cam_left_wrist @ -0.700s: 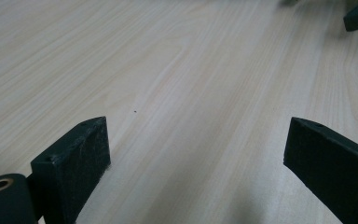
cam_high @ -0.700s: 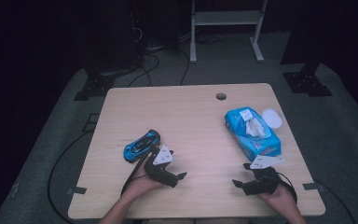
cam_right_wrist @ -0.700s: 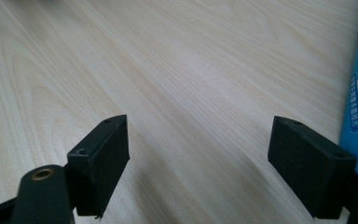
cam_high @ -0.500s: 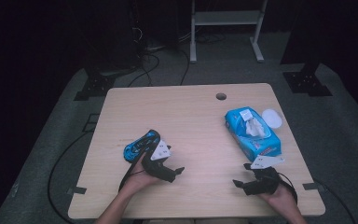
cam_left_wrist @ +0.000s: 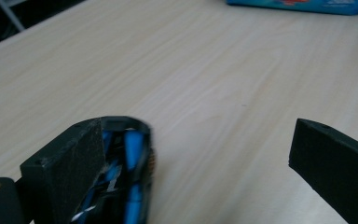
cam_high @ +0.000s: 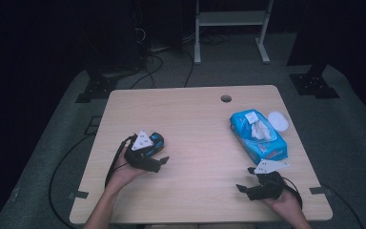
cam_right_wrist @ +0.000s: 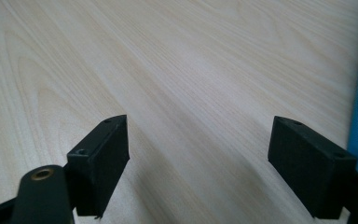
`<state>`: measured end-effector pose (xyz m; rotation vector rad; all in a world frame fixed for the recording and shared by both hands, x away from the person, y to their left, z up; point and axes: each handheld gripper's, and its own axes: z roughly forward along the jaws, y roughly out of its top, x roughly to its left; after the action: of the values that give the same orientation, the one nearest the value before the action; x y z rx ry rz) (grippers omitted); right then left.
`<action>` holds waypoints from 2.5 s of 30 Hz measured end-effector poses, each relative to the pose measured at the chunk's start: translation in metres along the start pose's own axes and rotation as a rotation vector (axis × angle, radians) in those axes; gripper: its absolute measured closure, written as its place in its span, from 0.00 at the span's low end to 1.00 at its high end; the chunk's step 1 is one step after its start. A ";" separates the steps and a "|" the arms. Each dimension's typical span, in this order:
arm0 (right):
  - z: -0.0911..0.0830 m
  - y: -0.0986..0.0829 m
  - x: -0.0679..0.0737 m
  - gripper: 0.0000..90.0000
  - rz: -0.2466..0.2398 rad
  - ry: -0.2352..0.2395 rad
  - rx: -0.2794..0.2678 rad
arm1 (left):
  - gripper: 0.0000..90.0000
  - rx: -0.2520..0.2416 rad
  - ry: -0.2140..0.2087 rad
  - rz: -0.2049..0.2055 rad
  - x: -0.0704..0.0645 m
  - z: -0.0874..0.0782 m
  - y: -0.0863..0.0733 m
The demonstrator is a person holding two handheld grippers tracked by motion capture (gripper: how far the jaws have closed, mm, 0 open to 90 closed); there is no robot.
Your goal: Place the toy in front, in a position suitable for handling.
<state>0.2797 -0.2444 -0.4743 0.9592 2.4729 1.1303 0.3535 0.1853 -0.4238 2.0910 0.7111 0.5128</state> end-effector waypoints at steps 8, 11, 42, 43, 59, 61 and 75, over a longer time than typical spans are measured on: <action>0.001 0.001 0.001 0.22 -0.011 -0.002 -0.005 | 0.03 0.025 0.059 -0.017 0.028 -0.012 -0.008; 0.002 0.002 0.001 0.22 -0.011 -0.004 -0.004 | 0.03 0.036 0.067 -0.020 0.035 -0.012 -0.012; -0.001 0.009 0.007 0.22 -0.025 0.016 -0.013 | 0.10 0.327 -0.057 0.054 0.066 0.028 -0.022; -0.001 0.009 0.007 0.22 -0.026 0.019 -0.013 | 0.10 0.337 -0.061 0.057 0.067 0.029 -0.021; -0.001 0.010 0.009 0.22 -0.032 0.032 -0.009 | 0.25 0.472 -0.113 0.017 0.073 0.043 -0.017; 0.000 0.010 0.009 0.22 -0.037 0.033 -0.007 | 0.28 0.489 -0.121 0.000 0.074 0.044 -0.015; 0.000 0.010 0.011 0.22 -0.047 0.041 -0.010 | 0.29 0.581 -0.106 0.031 0.071 0.049 -0.005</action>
<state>0.2766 -0.2324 -0.4662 0.8793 2.5057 1.1582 0.4340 0.2043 -0.4477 2.6474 0.8363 0.2199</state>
